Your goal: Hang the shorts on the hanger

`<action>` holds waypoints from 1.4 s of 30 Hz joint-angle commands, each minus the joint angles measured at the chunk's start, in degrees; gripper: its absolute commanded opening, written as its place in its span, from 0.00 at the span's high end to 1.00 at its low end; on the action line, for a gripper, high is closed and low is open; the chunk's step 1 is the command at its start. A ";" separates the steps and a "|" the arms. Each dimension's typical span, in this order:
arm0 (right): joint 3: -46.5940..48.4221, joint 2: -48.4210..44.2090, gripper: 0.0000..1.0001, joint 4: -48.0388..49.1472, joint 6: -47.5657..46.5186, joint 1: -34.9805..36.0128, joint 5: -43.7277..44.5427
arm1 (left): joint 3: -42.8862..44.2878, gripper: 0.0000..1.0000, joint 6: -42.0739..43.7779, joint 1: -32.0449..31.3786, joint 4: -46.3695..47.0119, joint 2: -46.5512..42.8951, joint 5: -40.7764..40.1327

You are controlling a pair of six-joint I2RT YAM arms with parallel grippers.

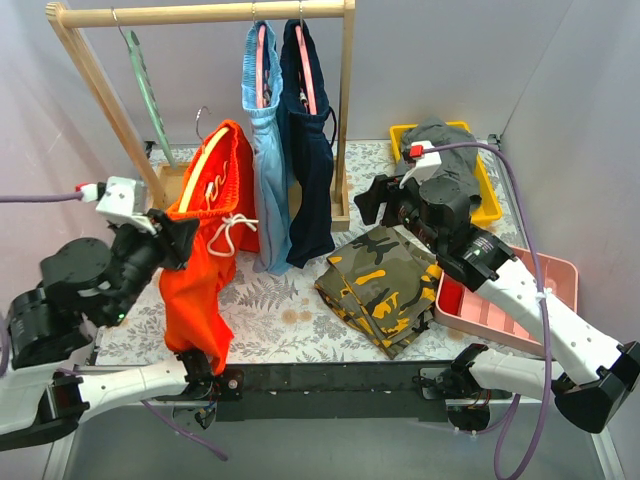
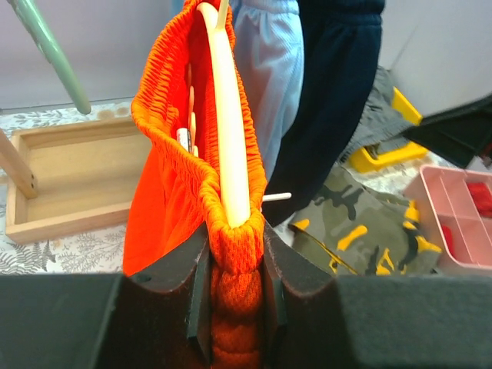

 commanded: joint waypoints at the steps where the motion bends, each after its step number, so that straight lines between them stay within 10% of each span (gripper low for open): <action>1: -0.04 -1.97 0.24 1.07 0.16 0.19 1.61 | -1.39 1.00 2.28 0.44 17.83 1.06 -8.42; 18: -0.22 -4.08 0.24 -0.34 0.42 0.19 1.17 | -7.20 1.00 29.71 1.49 51.78 14.78 -22.93; 28: -0.30 -5.49 0.24 -1.39 -0.10 0.19 1.43 | -6.05 1.00 11.89 27.73 40.52 18.74 3.93; 42: 0.31 -5.66 0.24 -0.16 -1.42 0.19 0.29 | -5.62 1.00 9.67 43.15 42.81 17.59 27.07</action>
